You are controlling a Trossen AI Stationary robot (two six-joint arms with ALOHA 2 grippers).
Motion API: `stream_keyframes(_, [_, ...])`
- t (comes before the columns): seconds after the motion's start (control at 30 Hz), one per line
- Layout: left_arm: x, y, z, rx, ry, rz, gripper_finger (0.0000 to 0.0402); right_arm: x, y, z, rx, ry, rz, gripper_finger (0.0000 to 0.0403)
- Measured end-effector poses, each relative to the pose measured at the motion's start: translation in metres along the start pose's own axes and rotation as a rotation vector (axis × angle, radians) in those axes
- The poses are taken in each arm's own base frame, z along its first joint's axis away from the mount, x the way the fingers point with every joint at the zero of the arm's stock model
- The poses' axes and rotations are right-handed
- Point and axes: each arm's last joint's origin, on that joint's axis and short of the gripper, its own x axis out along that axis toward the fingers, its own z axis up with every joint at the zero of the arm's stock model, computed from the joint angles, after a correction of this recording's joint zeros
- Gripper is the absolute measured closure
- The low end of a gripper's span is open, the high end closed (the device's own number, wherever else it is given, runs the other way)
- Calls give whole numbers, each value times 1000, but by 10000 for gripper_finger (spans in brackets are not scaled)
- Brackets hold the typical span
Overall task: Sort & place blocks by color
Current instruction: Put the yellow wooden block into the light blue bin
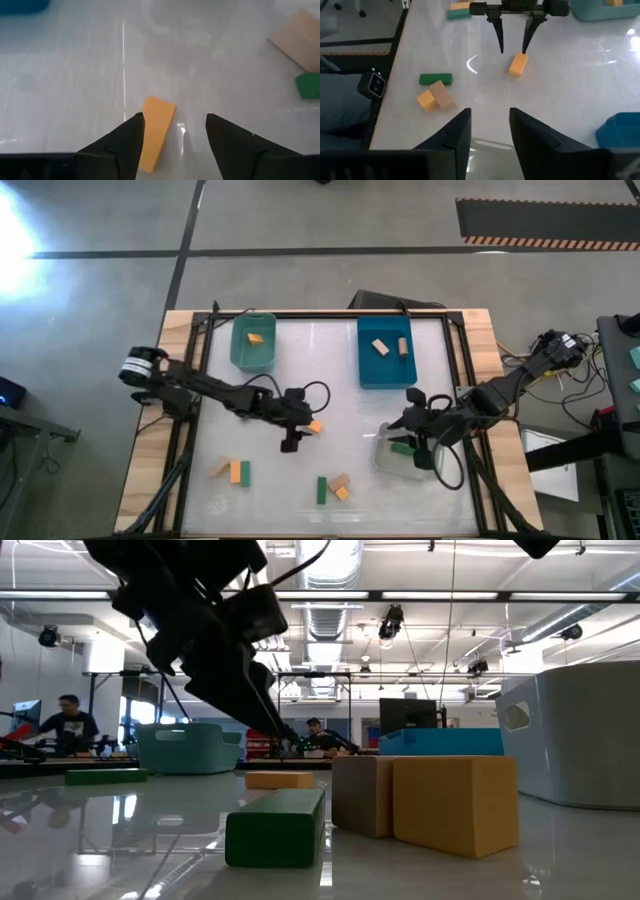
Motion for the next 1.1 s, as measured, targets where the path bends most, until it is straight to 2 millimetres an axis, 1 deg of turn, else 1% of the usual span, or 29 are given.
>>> stream_keyframes(0.23, [2, 8, -1, -17, 7, 16, 159, 1, 0, -1, 6, 5, -3, 242])
stream_keyframes(0.33, [5, 9, -1, 12, 2, 17, 151, 1, 0, -1, 10, 6, -4, 231])
stream_keyframes(0.47, [12, 10, -1, 37, -19, 6, 151, 1, 0, -1, 13, 6, -4, 221])
stream_keyframes(0.8, [33, 15, -15, 34, 50, -15, 153, 1, 0, -1, 25, 7, -4, 217])
stream_keyframes(0.97, [38, 15, -19, 33, 67, -15, 168, 1, 0, -1, 30, 7, -5, 218])
stream_keyframes(1.1, [38, 15, -19, 33, 64, -15, 189, 1, 0, -1, 31, 7, -5, 216])
